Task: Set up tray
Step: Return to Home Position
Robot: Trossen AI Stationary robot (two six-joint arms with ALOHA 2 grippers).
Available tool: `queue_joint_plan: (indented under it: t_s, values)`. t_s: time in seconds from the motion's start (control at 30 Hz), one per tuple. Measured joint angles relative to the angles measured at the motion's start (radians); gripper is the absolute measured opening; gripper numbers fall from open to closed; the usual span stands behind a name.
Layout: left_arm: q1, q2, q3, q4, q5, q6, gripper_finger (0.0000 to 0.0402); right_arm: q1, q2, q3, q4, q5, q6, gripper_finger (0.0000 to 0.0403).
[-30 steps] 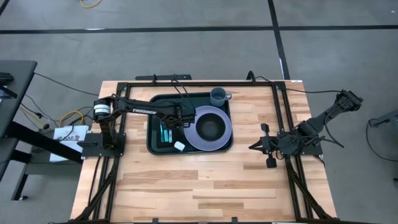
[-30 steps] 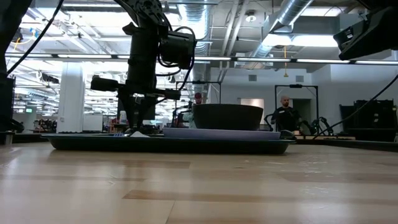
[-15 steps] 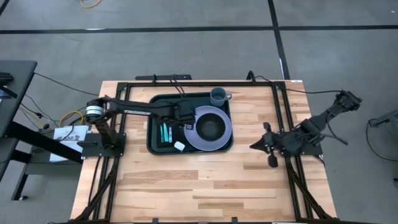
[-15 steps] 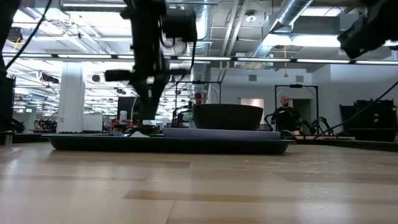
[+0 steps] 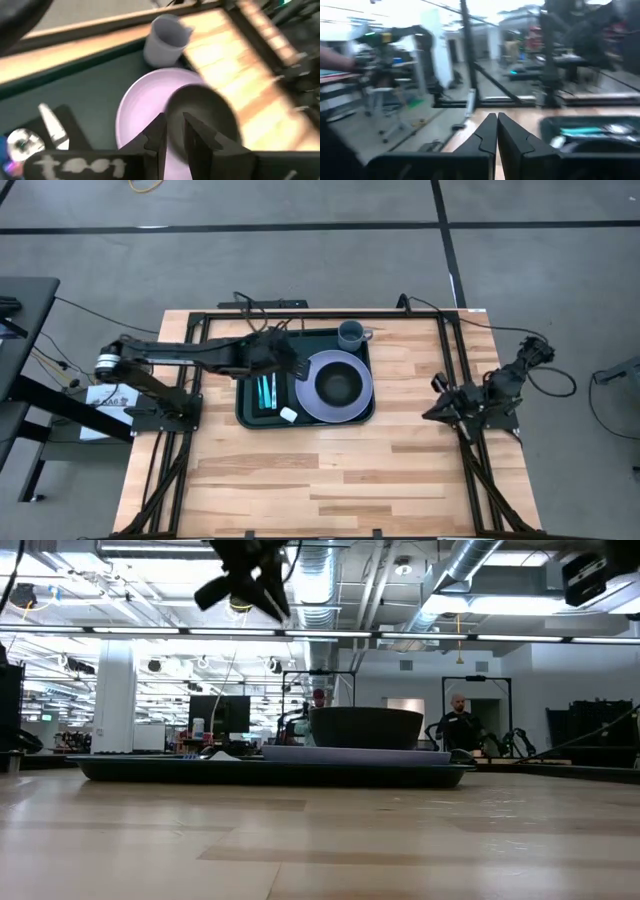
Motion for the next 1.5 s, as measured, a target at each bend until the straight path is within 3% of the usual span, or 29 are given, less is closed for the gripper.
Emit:
queue_joint_plan:
  t_s: [0.13,0.37,0.5,0.67,0.93,1.1,1.27,1.5]
  values:
    - [-0.014,-0.051,0.000,0.040,-0.010,0.036,0.0044,-0.010,-0.088,-0.051,0.031,-0.111,-0.062,0.0005]
    - [-0.029,-0.100,0.001,0.040,-0.035,0.032,0.0045,-0.097,-0.073,-0.108,0.127,-0.160,-0.184,0.0005]
    - [-0.029,-0.109,0.001,0.030,-0.037,0.033,0.0045,-0.192,-0.087,-0.141,0.140,-0.168,-0.175,0.0005]
    - [-0.029,-0.109,0.001,0.014,-0.041,0.032,0.0045,-0.320,-0.086,-0.175,0.137,-0.269,-0.160,0.0005]
    - [-0.029,-0.108,0.001,0.007,-0.041,0.033,0.0045,-0.457,-0.085,-0.214,0.088,-0.270,-0.170,0.0005]
    - [-0.029,-0.108,0.001,-0.008,-0.033,0.044,0.0045,-0.523,-0.069,-0.227,0.077,-0.371,-0.146,0.0005]
    - [-0.029,-0.108,0.001,-0.024,-0.017,0.044,0.0045,-0.578,-0.066,-0.227,0.078,-0.371,-0.185,0.0005]
    - [-0.029,-0.109,0.001,-0.014,0.091,0.114,0.0045,-0.638,-0.062,-0.228,0.078,-0.322,-0.162,0.0005]
